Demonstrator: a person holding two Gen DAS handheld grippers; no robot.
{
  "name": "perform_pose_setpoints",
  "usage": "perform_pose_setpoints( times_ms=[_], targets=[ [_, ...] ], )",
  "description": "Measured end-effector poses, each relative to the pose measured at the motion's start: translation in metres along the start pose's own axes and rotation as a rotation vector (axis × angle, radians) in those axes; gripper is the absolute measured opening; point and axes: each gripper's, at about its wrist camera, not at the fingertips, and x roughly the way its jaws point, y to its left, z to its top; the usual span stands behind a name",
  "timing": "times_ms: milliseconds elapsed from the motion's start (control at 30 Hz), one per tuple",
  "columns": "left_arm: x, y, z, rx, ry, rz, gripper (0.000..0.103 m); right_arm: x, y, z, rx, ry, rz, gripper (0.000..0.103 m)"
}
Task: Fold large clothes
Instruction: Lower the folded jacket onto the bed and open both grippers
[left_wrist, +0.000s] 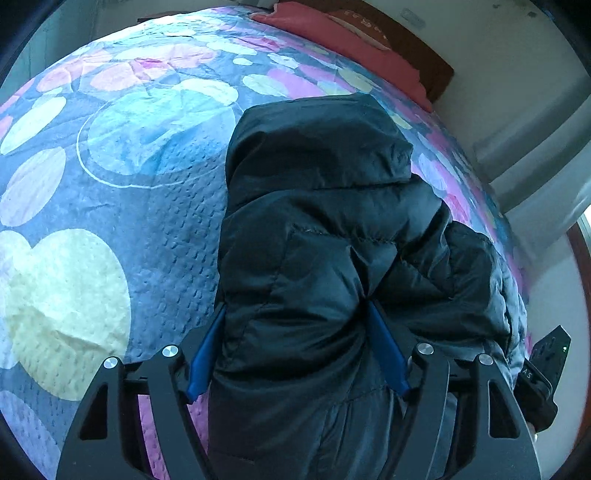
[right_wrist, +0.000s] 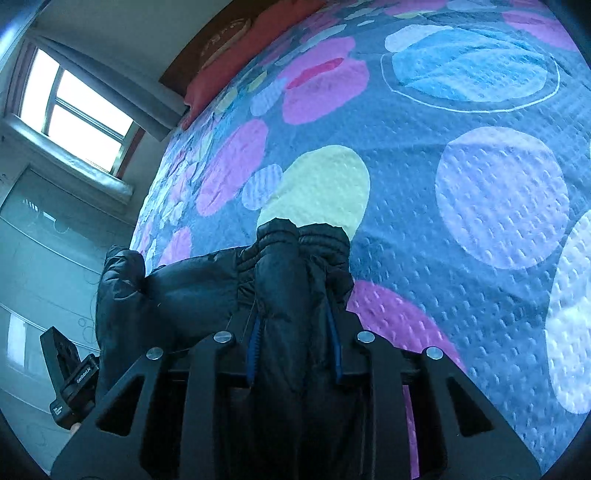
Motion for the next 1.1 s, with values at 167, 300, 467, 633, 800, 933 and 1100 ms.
perform_pose_setpoints(
  times_ms=[167,300,467,633,800,933,1100],
  targets=[
    [-0.03,0.017,-0.011,-0.036,-0.001,-0.116,0.078,-0.031,0.0,-0.014,0.016,-0.019,0.052,0.061],
    [-0.063,0.037,-0.045,-0.056,-0.032,-0.191,0.08,-0.061,-0.007,-0.042,0.009,-0.019,0.071,0.068],
    [-0.093,0.041,-0.094,-0.064,-0.043,-0.28,0.081,-0.078,-0.018,-0.075,0.065,0.001,0.129,0.068],
    [-0.094,0.032,-0.116,-0.033,-0.053,-0.269,0.079,-0.077,-0.021,-0.102,0.094,0.045,0.153,0.049],
    [-0.088,0.023,-0.121,-0.019,-0.066,-0.201,0.066,-0.07,-0.027,-0.112,0.115,0.041,0.142,0.031],
    [-0.095,0.021,-0.129,0.005,-0.087,-0.166,0.066,-0.072,-0.028,-0.118,0.113,0.024,0.138,0.031],
    [-0.111,0.02,-0.137,-0.021,-0.108,-0.152,0.071,-0.088,-0.022,-0.127,0.108,0.005,0.125,0.042]
  ],
)
